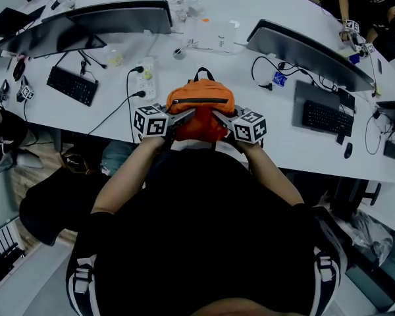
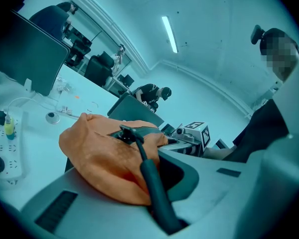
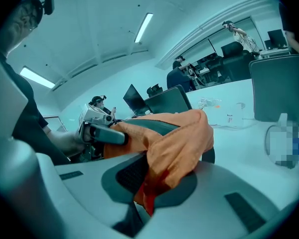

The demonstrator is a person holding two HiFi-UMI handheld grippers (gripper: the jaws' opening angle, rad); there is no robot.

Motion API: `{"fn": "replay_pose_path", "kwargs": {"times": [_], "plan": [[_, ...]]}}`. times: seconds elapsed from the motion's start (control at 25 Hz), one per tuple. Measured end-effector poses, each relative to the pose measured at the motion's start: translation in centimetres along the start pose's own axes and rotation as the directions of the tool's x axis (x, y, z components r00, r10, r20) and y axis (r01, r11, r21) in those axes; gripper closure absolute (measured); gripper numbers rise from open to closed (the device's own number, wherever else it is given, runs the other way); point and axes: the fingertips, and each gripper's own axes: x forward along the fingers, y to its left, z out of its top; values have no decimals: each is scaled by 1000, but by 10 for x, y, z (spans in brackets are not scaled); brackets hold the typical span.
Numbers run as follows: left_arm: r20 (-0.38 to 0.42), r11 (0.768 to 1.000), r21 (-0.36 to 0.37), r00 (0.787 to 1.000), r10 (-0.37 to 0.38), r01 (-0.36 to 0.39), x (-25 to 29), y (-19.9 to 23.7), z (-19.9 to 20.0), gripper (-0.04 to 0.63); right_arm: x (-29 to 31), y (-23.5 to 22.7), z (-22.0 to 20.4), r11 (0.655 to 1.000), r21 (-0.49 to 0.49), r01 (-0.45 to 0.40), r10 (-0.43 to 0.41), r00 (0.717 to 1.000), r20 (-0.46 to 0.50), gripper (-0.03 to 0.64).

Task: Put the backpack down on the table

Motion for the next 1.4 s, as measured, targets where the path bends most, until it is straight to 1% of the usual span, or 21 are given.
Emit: {"fn": "replay_pose_path", "kwargs": {"times": [0.52, 0.72, 0.96, 1.08, 1.4], "plan": [[-38, 1000, -7, 999, 27, -28, 6, 31, -13, 560, 18, -14, -16, 1000, 13, 8, -7, 998, -57, 580], [-57, 999, -14, 998, 41, -42, 13, 44, -15, 560, 25, -27, -19, 1000, 6, 30, -30, 996, -83, 580], [-76, 998, -41, 996, 53, -57, 16, 69, -21, 560, 39, -37, -25, 999, -9, 52, -53, 991, -120, 580], [-86, 997, -41, 994, 61, -65, 18, 80, -22, 560, 45, -42, -26, 998, -14, 58, -59, 990, -132, 580], [-85, 994, -43, 992, 95, -99, 23, 98, -24, 560, 58, -60, -29, 998, -15, 53, -54, 987, -150, 580]]}}
